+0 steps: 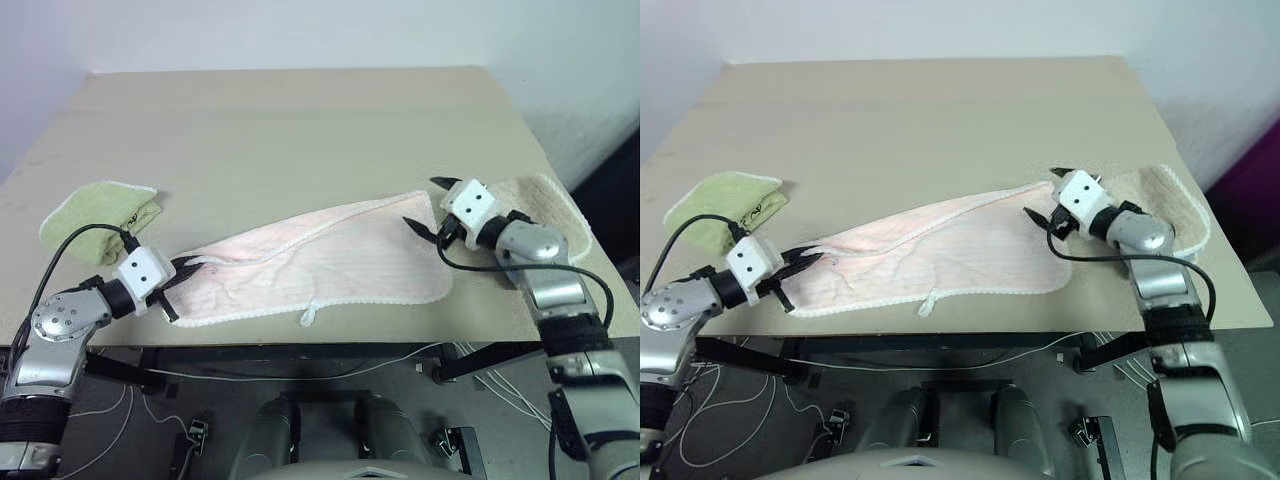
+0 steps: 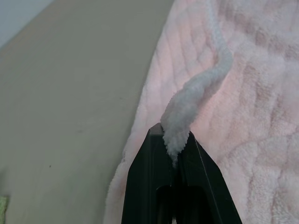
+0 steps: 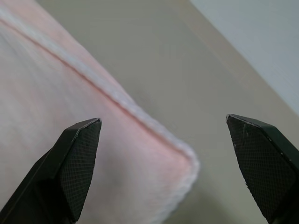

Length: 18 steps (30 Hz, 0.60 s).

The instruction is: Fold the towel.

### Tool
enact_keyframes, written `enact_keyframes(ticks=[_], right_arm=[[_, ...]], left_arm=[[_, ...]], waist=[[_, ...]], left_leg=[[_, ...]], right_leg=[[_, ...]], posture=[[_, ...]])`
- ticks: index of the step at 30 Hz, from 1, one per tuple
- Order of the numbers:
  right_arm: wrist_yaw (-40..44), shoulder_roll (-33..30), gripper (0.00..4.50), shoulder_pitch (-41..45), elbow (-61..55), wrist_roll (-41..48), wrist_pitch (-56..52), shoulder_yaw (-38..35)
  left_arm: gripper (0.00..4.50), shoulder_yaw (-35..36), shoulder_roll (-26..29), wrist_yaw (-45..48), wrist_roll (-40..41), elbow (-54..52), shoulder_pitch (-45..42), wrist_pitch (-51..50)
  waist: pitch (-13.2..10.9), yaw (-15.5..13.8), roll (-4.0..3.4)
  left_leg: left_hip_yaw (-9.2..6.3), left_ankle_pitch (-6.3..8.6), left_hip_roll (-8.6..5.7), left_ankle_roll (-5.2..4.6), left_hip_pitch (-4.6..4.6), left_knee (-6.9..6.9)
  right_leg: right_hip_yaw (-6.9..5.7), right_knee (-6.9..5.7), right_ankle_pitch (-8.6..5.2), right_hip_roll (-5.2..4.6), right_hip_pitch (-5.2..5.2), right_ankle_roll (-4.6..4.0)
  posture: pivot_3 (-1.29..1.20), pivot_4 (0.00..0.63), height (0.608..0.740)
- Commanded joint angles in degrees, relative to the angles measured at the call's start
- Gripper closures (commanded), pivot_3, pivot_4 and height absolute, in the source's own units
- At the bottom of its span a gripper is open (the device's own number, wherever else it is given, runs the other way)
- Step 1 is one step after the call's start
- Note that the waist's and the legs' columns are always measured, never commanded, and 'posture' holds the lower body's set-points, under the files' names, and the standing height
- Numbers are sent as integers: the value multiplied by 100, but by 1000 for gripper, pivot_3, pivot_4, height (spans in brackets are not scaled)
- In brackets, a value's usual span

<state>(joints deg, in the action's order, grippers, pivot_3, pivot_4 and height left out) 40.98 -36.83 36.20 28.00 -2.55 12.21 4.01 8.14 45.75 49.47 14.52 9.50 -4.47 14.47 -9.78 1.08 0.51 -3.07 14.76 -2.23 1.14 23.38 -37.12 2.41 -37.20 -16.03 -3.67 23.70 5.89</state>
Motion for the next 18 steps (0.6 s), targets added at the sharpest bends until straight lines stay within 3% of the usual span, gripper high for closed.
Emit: enact_keyframes(ticks=[1, 12, 15, 18], right_arm=[[-40, -85, 0, 666, 1055, -388, 713, 169], [-694, 78, 0, 1962, 3557, -1475, 1827, 865], [-776, 92, 616, 2052, 3759, -1563, 1982, 904], [-767, 90, 1611, 2081, 3832, -1568, 2117, 898]], left_arm=[[4434, 313, 54, -12, 91, -145, 142, -40], [4434, 439, -46, -68, -17, -335, 481, 8], [4500, 468, -56, -93, -40, -312, 520, 29], [4500, 461, -60, -97, -66, -272, 554, 68]], waist=[[0, 6, 0], [-1, 11, -1], [-1, 9, -1], [-1, 13, -1]], left_leg=[[1, 0, 0, 0, 0, 0], [2, 0, 0, 1, 0, 4], [2, -1, 0, 1, 0, 3], [2, -1, 0, 1, 0, 3]], right_leg=[[1, 1, 0, 0, 0, 0], [5, 1, 0, -2, 2, -1], [5, 1, 0, -3, 2, -1], [5, 1, 0, -3, 2, -1]], posture=[[0, 150, 740], [0, 150, 740], [0, 150, 740], [0, 150, 740]])
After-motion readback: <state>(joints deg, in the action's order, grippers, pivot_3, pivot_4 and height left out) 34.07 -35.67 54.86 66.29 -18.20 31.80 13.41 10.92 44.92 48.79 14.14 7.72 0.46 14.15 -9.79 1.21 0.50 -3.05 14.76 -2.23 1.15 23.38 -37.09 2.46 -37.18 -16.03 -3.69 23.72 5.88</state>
